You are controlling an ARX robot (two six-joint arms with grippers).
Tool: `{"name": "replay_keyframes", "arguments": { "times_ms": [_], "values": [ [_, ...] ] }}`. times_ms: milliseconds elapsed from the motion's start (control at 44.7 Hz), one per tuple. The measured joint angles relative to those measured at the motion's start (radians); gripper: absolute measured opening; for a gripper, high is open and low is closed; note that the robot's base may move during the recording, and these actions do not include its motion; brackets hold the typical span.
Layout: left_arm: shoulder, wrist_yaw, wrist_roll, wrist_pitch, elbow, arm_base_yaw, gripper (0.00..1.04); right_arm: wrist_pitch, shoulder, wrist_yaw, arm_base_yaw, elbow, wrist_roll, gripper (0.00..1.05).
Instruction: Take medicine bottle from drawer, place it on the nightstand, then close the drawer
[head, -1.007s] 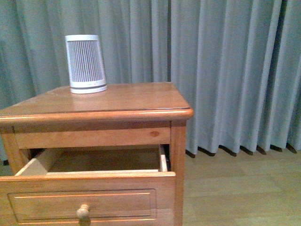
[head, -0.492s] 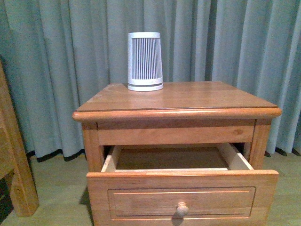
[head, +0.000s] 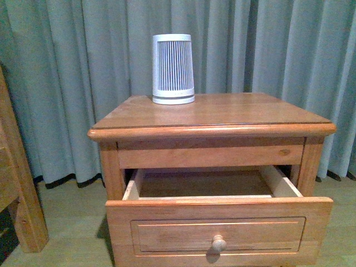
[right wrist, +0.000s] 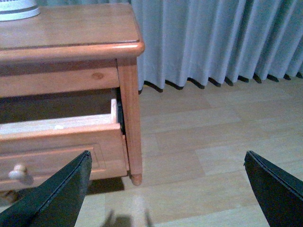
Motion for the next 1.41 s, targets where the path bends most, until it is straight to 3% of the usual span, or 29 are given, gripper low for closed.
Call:
{"name": "replay_keyframes", "arguments": {
  "times_ms": [246, 559, 895, 1409],
  "values": [
    [0.000, 0.000, 0.000, 0.000, 0.000, 0.000, 0.98, -0.029, 0.358, 0.006, 0.041, 0.275, 0.052, 0.98],
    [0.000, 0.000, 0.000, 0.000, 0.000, 0.000, 0.98, -0.200, 0.673, 0.066, 0.283, 0.673, 0.093, 0.98],
    [0.000, 0.000, 0.000, 0.000, 0.000, 0.000, 0.98, -0.548, 1.041, 0.096, 0.311, 1.065, 0.159, 0.98],
    [0.000, 0.000, 0.000, 0.000, 0.000, 0.000, 0.98, -0.559, 1.294, 0.120, 0.330, 1.187, 0.154, 0.98]
  ]
}}
